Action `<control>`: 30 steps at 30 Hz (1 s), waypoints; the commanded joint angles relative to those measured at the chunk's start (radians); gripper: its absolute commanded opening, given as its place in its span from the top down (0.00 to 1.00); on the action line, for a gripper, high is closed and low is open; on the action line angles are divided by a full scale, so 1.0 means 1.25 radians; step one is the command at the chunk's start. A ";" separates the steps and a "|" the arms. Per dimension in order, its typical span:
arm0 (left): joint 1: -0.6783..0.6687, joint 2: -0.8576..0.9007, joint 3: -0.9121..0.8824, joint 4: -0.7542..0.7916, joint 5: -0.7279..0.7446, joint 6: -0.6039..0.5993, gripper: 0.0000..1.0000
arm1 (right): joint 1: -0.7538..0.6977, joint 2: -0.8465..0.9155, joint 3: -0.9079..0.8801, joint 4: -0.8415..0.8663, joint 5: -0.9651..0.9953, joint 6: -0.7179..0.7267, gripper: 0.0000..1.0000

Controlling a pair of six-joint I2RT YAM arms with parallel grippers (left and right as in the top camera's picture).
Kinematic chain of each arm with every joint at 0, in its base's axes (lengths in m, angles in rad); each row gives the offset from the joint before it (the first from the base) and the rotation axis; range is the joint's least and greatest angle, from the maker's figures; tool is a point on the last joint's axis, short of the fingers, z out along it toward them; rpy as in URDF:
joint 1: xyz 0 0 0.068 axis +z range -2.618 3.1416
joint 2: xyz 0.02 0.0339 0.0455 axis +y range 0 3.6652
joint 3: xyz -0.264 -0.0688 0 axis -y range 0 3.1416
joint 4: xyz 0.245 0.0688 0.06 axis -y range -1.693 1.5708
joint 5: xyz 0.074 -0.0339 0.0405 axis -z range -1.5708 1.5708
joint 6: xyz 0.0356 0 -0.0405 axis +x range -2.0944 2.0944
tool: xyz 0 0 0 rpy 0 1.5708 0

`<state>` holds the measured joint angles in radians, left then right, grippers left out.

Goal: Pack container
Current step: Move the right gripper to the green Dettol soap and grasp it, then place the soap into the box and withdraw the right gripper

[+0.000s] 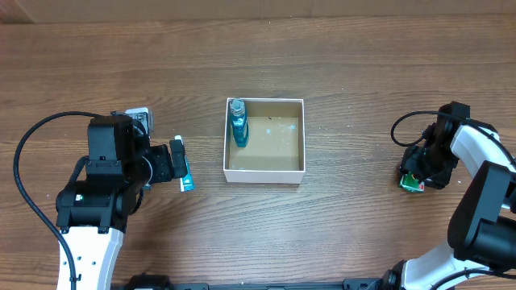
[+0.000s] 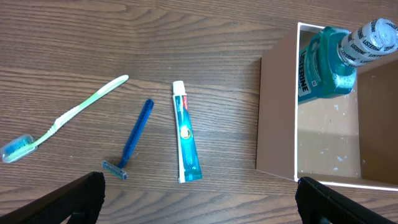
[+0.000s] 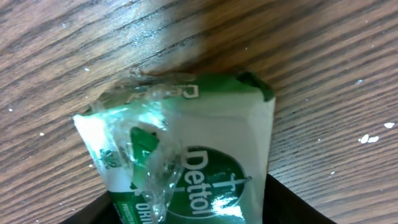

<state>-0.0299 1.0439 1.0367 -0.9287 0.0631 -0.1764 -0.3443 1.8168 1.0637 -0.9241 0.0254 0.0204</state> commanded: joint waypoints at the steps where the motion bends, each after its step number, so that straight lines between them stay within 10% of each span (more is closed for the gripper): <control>1: 0.007 0.001 0.021 -0.002 -0.012 0.019 0.00 | 0.002 -0.001 -0.003 0.009 -0.005 -0.002 0.44; 21: 0.007 0.001 0.021 -0.002 -0.012 0.019 0.00 | 0.041 -0.026 0.190 -0.119 -0.071 0.004 0.60; 30: 0.007 0.001 0.021 -0.002 -0.012 0.018 0.00 | 0.332 -0.164 0.494 -0.282 -0.070 0.077 0.68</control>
<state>-0.0299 1.0439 1.0367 -0.9295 0.0593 -0.1764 -0.0547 1.7027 1.5742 -1.2591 -0.0471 0.0395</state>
